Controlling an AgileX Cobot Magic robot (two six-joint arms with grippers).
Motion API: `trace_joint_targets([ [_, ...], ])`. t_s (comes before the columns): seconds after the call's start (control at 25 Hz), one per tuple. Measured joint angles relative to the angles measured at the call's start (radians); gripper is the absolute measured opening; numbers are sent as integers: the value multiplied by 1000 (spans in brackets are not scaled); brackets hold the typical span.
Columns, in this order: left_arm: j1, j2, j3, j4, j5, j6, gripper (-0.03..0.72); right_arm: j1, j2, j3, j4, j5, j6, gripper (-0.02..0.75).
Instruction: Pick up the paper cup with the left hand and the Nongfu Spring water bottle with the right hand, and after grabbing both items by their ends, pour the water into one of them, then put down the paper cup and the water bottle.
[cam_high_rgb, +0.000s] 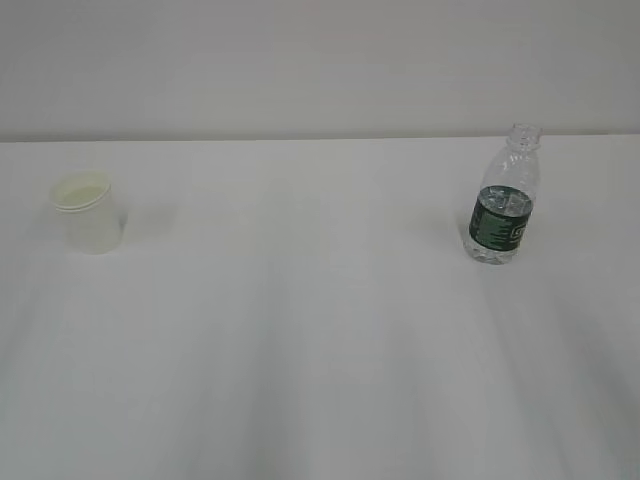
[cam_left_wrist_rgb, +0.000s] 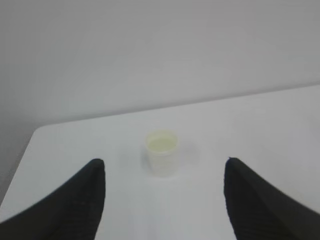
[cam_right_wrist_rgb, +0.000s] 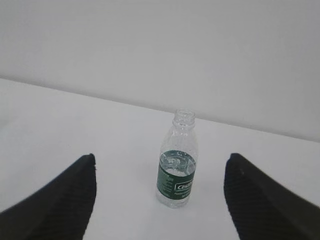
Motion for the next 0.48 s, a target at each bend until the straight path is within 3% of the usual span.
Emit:
trace_joint_targets([
  [0.48, 0, -72, -75, 60, 266, 0, 524, 0, -221, -89, 1, 372, -6, 592],
])
